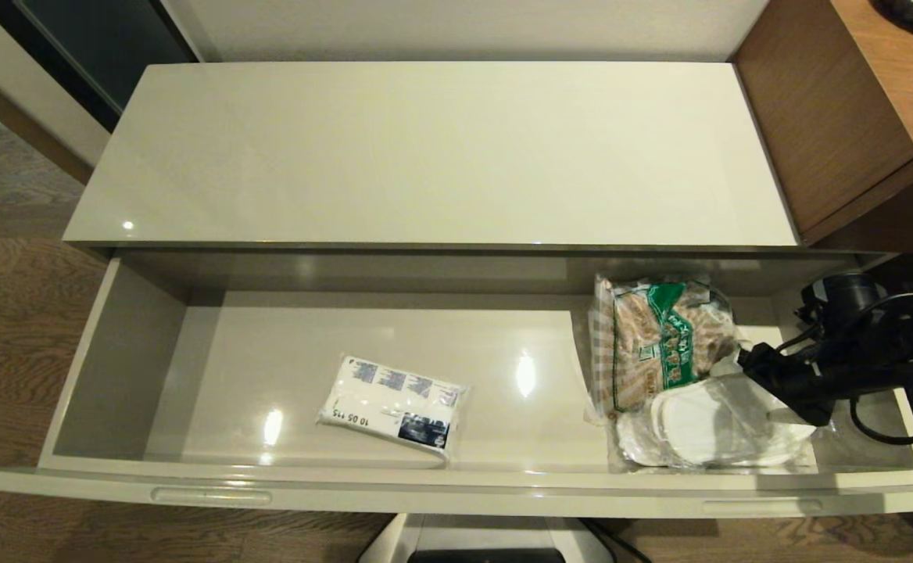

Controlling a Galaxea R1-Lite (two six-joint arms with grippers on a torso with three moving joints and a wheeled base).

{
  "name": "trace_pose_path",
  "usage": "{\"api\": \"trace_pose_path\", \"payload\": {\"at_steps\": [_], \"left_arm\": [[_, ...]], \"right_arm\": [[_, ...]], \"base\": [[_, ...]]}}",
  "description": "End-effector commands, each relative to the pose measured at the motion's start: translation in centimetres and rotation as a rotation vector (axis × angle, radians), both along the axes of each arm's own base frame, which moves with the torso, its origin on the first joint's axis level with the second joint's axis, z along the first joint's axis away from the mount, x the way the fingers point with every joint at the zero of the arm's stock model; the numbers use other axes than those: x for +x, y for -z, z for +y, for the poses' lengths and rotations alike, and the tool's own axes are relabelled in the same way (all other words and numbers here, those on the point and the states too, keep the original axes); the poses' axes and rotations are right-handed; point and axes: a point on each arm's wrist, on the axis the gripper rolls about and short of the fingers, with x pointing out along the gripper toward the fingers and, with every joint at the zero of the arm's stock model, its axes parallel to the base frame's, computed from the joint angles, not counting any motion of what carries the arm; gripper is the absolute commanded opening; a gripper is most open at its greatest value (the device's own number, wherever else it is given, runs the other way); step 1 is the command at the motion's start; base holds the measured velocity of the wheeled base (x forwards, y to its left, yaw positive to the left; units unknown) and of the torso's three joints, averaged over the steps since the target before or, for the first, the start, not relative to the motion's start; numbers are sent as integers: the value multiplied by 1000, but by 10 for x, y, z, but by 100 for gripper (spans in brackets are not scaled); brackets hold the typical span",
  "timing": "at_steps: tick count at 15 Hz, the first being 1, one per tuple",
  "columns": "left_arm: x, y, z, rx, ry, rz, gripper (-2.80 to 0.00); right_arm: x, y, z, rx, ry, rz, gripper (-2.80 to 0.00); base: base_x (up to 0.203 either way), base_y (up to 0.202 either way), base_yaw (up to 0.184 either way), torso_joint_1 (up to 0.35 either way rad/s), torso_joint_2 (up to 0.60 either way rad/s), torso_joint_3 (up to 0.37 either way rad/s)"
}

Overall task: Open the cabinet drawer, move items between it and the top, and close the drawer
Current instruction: Take out the disposable slippers from the drawer

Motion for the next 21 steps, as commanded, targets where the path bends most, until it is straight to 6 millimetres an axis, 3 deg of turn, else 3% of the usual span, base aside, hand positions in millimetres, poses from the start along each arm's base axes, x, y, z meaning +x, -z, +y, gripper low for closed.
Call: {"api": "trace_pose_path", "payload": {"at_steps": [1,2,16,21], "left_arm": [[0,-1,0,1,0,-1,-280],[0,0,0,1,0,1,-280],[0,0,0,1,0,1,-280],[0,0,0,1,0,1,-280]], "right_arm": [[1,3,-1,-1,5,7,0],[0,2,-1,-1,5,6,-280],[-10,-18,1,2,3,-24,-280],[-31,-63,8,92,-66,-95,-280]], "base": [[0,0,0,0,0,0],[0,0,0,0,0,0],[0,0,0,0,0,0],[0,0,0,0,0,0]]}}
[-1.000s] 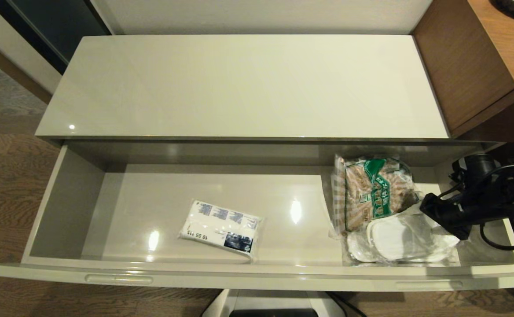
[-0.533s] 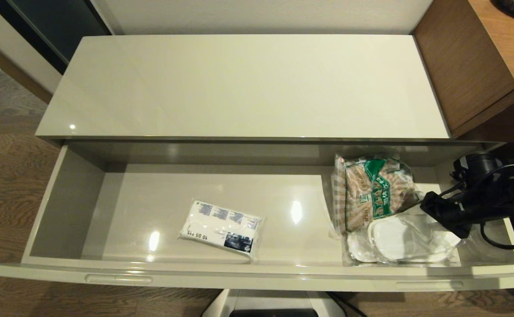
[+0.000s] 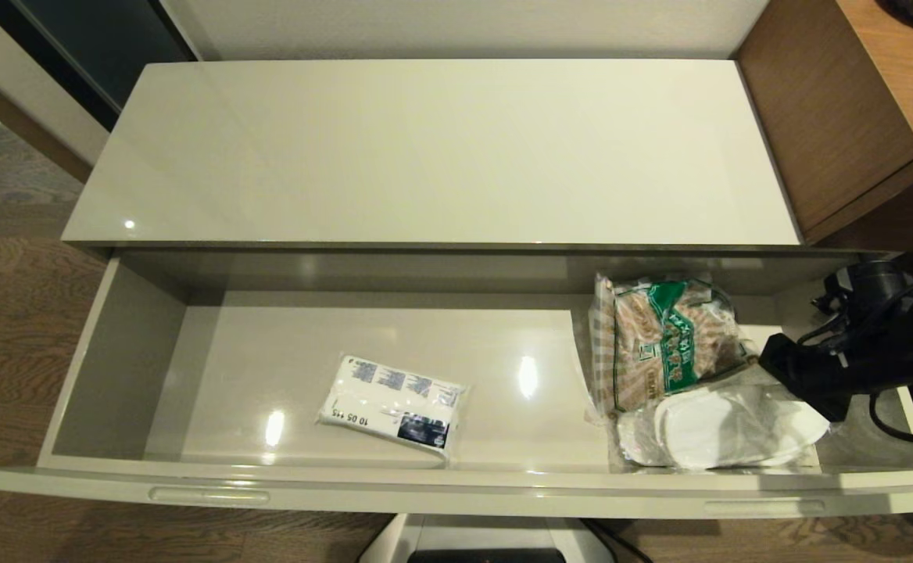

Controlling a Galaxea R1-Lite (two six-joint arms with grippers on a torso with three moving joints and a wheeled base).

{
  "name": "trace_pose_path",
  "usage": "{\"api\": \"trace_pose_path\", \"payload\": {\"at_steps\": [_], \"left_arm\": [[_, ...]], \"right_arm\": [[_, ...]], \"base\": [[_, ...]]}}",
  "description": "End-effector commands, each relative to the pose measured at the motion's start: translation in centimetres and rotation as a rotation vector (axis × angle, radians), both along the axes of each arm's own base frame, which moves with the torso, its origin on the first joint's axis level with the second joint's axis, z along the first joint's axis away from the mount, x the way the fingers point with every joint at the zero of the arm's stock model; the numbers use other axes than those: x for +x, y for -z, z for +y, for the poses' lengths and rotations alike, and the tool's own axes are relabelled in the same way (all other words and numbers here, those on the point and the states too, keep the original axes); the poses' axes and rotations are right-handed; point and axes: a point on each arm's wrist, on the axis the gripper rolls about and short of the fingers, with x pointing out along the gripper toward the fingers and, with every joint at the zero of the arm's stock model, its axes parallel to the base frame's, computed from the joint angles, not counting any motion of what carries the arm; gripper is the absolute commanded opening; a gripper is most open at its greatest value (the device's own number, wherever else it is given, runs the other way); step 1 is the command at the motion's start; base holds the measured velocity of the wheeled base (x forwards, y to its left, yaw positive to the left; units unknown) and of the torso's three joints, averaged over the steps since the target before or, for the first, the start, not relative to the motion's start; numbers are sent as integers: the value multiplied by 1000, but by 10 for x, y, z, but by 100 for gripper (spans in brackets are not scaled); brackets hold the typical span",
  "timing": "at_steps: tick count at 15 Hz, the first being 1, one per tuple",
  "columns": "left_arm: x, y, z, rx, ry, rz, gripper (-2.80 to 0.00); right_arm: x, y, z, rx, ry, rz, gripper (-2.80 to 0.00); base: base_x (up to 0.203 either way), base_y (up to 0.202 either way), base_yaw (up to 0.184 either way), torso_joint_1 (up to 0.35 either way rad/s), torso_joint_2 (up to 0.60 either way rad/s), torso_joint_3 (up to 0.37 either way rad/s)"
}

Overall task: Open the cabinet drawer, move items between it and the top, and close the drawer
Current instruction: Take out the disposable slippers from the drawer

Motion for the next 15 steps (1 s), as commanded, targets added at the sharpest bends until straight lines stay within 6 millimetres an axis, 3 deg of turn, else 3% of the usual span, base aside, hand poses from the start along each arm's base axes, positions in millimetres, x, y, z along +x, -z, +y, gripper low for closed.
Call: {"api": "trace_pose_path", "payload": {"at_steps": [1,3,11,15], "left_arm": [[0,0,0,1,0,1,-280],[0,0,0,1,0,1,-280],[0,0,0,1,0,1,-280],[0,0,0,1,0,1,-280]], "right_arm": [[-14,-32,4,39,-33,-74,-280],[-28,-52,7,73,-62,-106,-280],[-60,-98,15,110,-94,-150,-280],[-67,-98,14,114,-77,-120,-280]], "base": [[0,0,0,0,0,0],[0,0,0,0,0,0],[0,0,0,0,0,0],[0,0,0,0,0,0]]}}
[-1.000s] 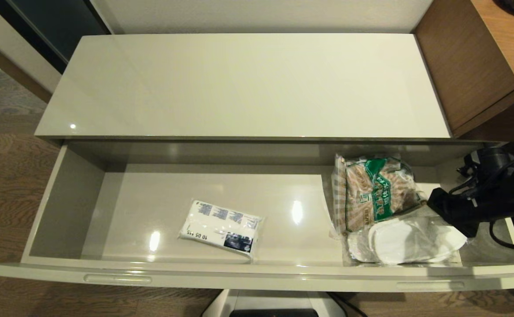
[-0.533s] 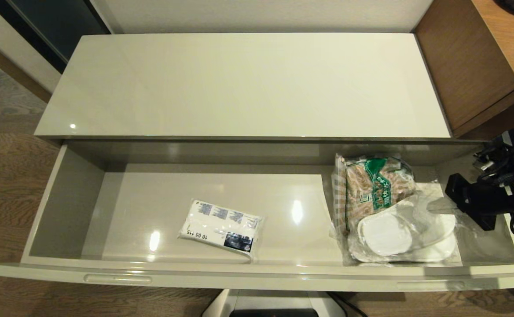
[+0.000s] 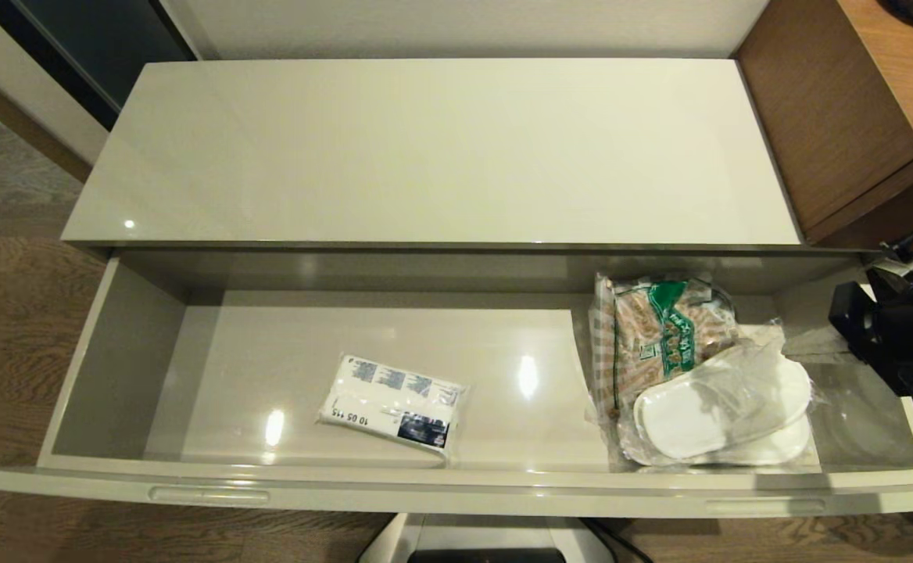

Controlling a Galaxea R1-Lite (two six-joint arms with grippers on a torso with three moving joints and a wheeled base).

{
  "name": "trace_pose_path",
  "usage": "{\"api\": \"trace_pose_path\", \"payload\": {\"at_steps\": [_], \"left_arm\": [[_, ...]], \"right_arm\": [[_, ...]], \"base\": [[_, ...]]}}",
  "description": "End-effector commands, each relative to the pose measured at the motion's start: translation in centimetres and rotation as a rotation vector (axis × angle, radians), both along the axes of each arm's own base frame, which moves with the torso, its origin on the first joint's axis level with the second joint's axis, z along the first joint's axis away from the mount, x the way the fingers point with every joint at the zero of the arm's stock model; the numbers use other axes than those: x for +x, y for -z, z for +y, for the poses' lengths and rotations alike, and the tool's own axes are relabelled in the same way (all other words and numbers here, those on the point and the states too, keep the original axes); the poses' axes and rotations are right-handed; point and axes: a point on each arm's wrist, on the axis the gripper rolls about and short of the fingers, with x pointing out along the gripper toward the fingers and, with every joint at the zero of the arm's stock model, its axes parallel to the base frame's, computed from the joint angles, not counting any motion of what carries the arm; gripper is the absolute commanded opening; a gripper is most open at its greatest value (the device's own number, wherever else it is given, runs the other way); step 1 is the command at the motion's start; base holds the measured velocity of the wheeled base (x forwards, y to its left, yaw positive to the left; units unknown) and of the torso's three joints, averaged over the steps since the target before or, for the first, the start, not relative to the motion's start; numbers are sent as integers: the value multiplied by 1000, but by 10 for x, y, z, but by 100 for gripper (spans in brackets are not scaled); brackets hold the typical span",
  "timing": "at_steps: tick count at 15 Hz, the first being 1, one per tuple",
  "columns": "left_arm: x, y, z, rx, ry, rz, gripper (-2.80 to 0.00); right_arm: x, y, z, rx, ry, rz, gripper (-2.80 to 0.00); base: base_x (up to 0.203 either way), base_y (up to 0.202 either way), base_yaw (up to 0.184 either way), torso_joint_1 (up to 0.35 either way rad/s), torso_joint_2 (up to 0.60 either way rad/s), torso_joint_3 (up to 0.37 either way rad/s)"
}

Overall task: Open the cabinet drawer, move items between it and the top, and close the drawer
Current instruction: Take out the disposable slippers from the drawer

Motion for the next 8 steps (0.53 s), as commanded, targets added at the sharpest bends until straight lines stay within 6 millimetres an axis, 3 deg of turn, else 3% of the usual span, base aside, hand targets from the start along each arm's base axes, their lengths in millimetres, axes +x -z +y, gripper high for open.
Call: {"api": "trace_pose_path", "payload": {"at_steps": [1,2,3,5,8], "left_arm": [[0,0,0,1,0,1,-280],[0,0,0,1,0,1,-280],[0,0,0,1,0,1,-280],[0,0,0,1,0,1,-280],[0,0,0,1,0,1,-280]], "right_arm": [[3,8,-1,3,18,46,-280],[8,16,-4,1,34,80,-280],[14,25,-6,-2,49,114,0],[17,28,-11,-19,74,114,0],[53,74,-34,-52,164,203,0]], "base": [[0,0,0,0,0,0],[0,0,0,0,0,0],[0,0,0,0,0,0],[0,0,0,0,0,0],[0,0,0,0,0,0]]}}
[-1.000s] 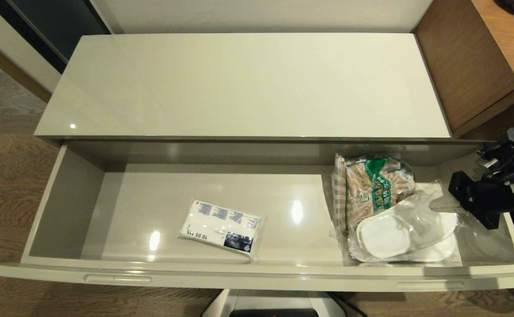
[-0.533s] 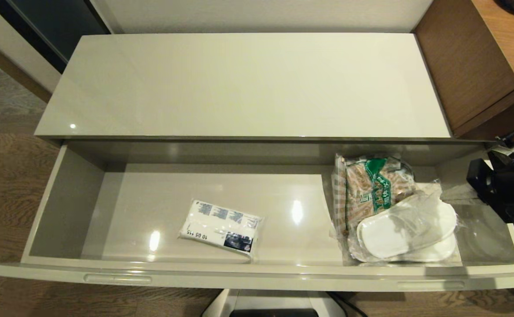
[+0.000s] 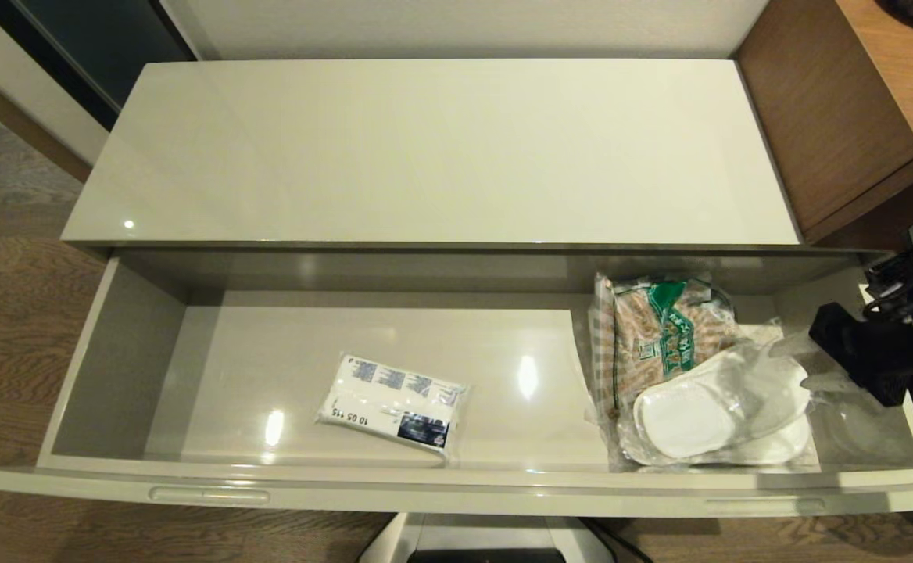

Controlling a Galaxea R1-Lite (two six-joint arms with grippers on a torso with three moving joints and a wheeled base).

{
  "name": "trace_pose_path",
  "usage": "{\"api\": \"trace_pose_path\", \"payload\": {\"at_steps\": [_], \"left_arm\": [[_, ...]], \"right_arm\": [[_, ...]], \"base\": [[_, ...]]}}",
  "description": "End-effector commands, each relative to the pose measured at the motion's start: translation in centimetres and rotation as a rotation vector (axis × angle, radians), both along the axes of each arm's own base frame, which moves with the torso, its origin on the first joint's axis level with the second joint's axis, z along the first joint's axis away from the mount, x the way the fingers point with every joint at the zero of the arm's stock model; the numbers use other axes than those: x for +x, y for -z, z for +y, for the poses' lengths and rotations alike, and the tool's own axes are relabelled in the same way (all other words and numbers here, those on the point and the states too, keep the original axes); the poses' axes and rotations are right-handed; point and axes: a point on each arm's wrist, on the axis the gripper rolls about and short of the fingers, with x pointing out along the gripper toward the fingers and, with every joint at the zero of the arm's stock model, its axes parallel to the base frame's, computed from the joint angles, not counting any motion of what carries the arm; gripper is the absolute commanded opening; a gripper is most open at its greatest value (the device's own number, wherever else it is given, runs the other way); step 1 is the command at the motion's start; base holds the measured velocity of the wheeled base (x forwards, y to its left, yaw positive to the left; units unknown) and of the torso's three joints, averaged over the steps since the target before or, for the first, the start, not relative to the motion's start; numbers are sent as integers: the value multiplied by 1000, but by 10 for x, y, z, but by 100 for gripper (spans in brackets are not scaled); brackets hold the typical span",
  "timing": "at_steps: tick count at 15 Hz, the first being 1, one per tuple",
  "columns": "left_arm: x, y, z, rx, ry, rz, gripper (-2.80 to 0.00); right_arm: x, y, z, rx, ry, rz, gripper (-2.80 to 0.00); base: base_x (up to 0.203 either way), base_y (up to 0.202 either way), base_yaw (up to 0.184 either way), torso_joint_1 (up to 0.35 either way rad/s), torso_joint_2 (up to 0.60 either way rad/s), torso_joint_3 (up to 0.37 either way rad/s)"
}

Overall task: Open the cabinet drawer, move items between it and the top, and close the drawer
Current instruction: Take out the disposable slippers from the drawer

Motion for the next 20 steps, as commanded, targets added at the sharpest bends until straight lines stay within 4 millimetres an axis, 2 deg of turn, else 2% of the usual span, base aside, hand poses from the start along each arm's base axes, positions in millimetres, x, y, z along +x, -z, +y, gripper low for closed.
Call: {"api": "trace_pose_path", "payload": {"at_steps": [1,5,8,13,18,20], "left_arm": [[0,0,0,1,0,1,-280],[0,0,0,1,0,1,-280],[0,0,0,1,0,1,-280],[0,0,0,1,0,1,-280],[0,0,0,1,0,1,-280],[0,0,0,1,0,1,-280]], "right_arm": [[31,45,-20,4,55,100,0],[47,65,-60,-54,175,115,0],[46,69,-74,-68,185,121,0],[41,69,-68,-51,173,135,0],[33,54,-38,-26,82,96,0],[34,55,-32,-27,76,103,0]], "base": [[0,0,0,0,0,0],[0,0,0,0,0,0],[0,0,0,0,0,0],[0,0,0,0,0,0],[0,0,0,0,0,0],[0,0,0,0,0,0]]}}
